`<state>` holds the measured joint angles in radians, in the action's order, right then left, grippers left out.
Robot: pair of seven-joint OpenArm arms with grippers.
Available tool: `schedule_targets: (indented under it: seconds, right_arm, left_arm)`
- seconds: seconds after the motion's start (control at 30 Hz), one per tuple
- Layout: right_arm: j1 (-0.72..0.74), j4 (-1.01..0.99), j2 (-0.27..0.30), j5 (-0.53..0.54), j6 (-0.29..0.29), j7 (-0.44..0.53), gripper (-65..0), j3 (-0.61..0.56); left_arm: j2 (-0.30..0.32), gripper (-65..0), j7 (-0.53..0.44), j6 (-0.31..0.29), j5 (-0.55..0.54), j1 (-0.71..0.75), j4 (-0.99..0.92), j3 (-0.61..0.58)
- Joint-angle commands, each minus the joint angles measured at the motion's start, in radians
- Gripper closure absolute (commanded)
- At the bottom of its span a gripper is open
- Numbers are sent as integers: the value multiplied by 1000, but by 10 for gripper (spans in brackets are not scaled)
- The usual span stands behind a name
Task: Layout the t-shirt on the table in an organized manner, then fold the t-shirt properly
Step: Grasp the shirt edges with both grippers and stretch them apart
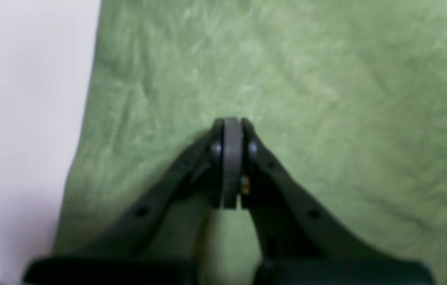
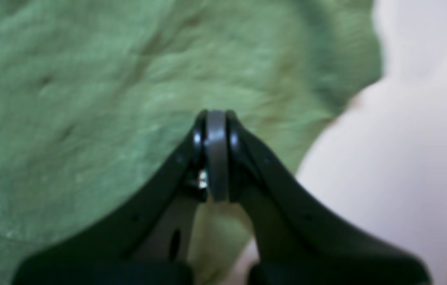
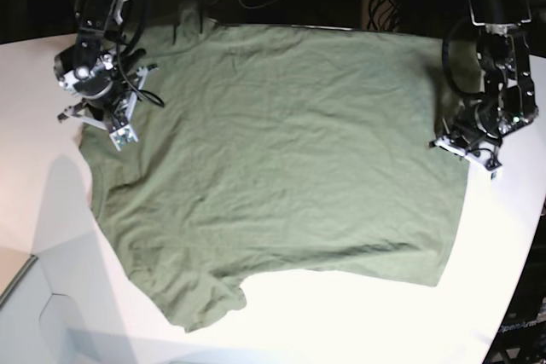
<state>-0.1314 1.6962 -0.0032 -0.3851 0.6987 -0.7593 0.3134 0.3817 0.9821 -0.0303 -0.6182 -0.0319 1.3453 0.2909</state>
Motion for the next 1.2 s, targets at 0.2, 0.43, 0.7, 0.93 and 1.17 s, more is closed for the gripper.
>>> schedule_targets:
  seconds: [0.2, 0.43, 0.7, 0.93, 1.17]
  right_arm:
    - [22, -46, 2, 4, -1, 59, 0, 3]
    - [55, -49, 2, 4, -1, 60, 0, 3]
    - [108, -75, 10, -1, -1, 57, 0, 2]
    - [111, 69, 4, 2, -1, 51, 0, 3]
    - [78, 110, 9, -2, -1, 40, 0, 7]
  left_arm:
    - [13, 0, -171, -6, -4, -64, -149, 0]
    - [13, 0, -240, -7, -4, -179, -335, -25]
    - [15, 0, -286, -4, -13, -262, -370, -126]
    - [23, 0, -286, -4, -13, -280, -306, -121]
    - [41, 0, -213, -1, -15, -244, -134, -104]
